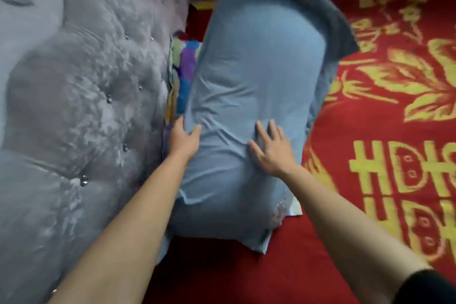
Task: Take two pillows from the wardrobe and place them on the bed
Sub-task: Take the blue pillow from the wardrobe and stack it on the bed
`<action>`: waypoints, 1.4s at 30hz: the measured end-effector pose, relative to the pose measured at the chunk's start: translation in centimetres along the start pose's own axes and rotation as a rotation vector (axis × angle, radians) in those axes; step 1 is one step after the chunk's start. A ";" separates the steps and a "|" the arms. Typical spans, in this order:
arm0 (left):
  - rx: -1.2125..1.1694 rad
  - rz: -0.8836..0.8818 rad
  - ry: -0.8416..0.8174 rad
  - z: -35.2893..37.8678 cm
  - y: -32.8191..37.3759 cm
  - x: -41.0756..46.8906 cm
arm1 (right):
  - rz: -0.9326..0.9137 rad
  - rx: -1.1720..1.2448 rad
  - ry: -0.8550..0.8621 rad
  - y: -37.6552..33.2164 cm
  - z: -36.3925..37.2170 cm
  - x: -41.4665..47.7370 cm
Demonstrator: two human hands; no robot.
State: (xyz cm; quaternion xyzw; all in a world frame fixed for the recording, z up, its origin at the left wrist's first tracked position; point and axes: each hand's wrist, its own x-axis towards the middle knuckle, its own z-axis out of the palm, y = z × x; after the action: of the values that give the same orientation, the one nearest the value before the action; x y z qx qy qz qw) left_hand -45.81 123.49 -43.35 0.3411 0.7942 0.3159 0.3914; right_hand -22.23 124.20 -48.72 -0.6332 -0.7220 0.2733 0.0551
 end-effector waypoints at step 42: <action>0.131 -0.254 0.275 -2.7 -11.9 1.1 | 0.551 0.417 0.029 2.1 2.5 2.0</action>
State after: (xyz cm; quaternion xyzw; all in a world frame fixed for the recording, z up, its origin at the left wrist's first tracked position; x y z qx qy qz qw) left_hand -52.08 116.93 -51.60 0.2167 0.8956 0.2552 0.2930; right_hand -21.78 125.36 -52.34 -0.7832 -0.4517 0.4106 0.1180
